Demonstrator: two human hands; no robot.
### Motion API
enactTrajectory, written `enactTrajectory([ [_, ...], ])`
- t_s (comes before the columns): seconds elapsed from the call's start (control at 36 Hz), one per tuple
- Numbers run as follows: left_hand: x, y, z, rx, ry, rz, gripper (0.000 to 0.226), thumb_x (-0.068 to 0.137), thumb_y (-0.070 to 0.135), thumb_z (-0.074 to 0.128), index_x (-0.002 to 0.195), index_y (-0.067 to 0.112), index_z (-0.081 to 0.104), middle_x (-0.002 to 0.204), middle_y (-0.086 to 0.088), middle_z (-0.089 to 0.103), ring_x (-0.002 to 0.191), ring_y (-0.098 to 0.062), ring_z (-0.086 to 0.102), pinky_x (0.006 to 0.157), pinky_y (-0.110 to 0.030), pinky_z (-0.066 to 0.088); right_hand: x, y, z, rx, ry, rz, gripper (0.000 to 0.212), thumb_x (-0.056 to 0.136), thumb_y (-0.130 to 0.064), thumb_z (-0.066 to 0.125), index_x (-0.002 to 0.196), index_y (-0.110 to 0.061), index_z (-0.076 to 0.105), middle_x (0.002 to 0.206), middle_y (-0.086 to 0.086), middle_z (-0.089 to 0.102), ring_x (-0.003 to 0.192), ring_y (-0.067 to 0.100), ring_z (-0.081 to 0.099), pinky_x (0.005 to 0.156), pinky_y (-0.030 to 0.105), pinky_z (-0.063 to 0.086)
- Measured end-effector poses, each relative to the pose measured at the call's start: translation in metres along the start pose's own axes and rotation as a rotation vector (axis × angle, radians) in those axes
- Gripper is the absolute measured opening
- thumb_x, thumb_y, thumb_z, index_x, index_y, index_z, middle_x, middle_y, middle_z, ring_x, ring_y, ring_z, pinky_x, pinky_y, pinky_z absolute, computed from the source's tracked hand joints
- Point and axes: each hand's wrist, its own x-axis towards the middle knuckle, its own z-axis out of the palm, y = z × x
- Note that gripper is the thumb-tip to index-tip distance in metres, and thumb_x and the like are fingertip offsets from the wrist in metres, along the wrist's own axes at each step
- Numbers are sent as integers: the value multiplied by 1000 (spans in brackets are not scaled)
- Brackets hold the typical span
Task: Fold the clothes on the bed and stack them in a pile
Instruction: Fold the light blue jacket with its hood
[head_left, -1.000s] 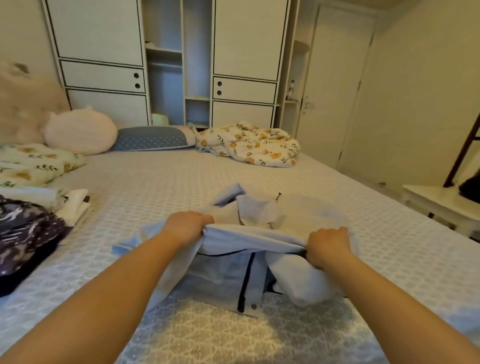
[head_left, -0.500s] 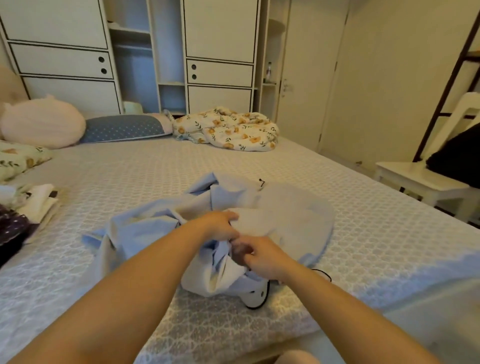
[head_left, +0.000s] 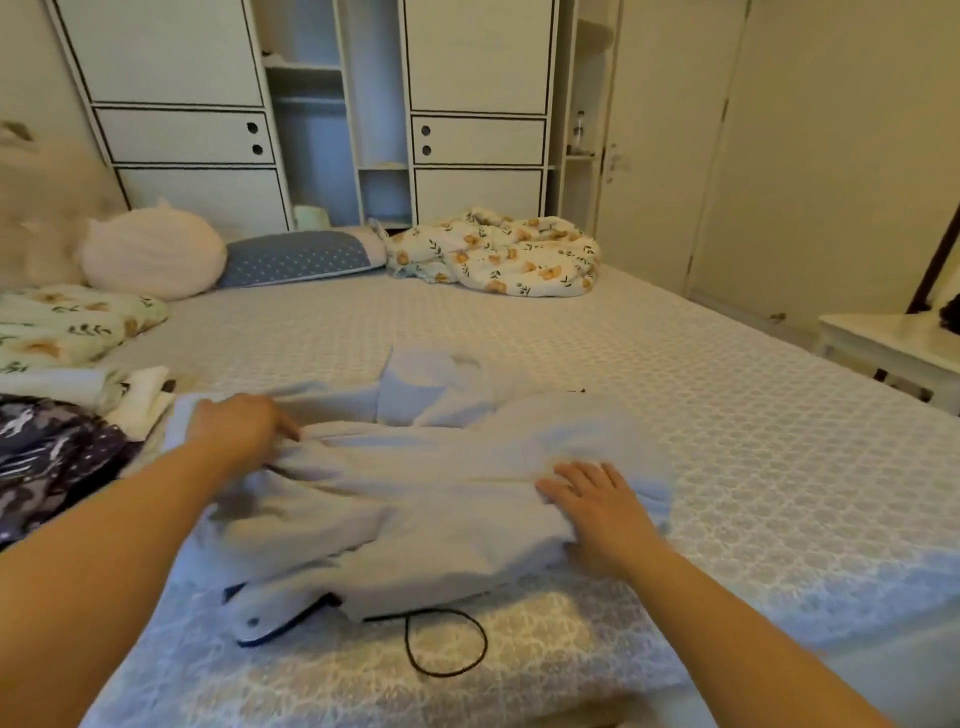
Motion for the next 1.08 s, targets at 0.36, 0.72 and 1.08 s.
enactTrajectory([
  [0.36, -73, 108, 23, -26, -162, 392, 85, 88, 60, 49, 153, 28, 3, 135, -6, 46, 113, -31, 51, 89, -42, 43, 46, -53, -48, 281, 131, 153, 29, 102, -26, 36, 122, -11, 51, 100, 18, 64, 85, 34, 60, 59, 35, 34],
  [0.72, -43, 65, 11, -697, 46, 67, 25, 98, 9, 37, 94, 19, 59, 92, -11, 63, 82, -31, 59, 67, -39, 45, 77, -10, -131, -325, -129, 101, 34, 87, -49, 49, 103, -23, 63, 97, 0, 64, 87, 21, 61, 63, 27, 40],
  [1.08, 49, 17, -36, -786, -49, -586, 40, 103, 19, 40, 141, 6, 39, 147, -12, 41, 132, -26, 42, 101, -27, 39, 207, -61, -198, 541, 548, 149, 33, 98, -12, 41, 128, -11, 55, 142, 14, 40, 122, 31, 46, 87, 36, 39],
])
